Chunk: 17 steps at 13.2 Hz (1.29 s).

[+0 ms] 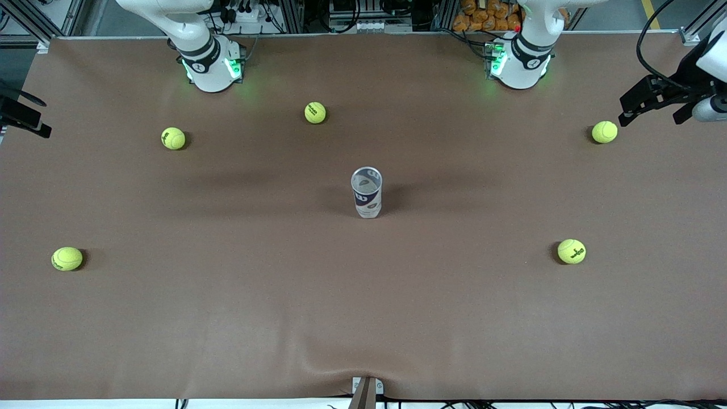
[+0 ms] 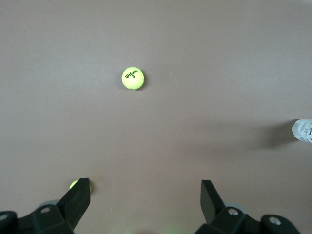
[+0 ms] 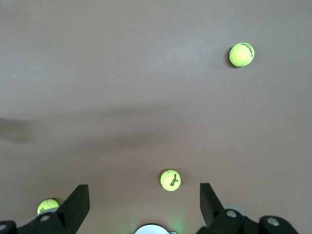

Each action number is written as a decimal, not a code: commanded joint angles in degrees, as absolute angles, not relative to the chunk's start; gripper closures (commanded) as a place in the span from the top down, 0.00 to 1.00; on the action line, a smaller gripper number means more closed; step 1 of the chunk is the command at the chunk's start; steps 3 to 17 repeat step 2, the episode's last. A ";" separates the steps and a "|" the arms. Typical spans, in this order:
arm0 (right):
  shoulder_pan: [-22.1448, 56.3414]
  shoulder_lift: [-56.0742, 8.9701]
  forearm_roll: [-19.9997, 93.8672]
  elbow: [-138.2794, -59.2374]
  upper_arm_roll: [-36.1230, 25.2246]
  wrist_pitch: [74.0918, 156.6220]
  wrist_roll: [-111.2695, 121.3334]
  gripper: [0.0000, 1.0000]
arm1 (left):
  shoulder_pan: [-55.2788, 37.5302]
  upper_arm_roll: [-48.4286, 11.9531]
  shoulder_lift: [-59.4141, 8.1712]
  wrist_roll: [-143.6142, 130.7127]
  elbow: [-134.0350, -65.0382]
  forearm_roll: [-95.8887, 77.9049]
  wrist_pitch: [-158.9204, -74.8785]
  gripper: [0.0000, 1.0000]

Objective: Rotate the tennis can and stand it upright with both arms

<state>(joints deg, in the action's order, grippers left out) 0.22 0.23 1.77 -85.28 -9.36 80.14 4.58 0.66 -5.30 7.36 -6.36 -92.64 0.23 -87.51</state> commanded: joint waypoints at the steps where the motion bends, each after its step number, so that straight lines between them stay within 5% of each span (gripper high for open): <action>1: -0.17 0.26 1.76 -84.73 -8.88 79.89 3.60 1.00 | 1.05 -5.54 6.59 -6.15 -90.97 -0.09 -86.31 1.00; 17: -0.35 0.26 1.84 -84.73 -8.79 79.89 3.60 1.00 | 1.05 -5.45 6.50 -6.24 -90.71 -0.09 -86.31 1.00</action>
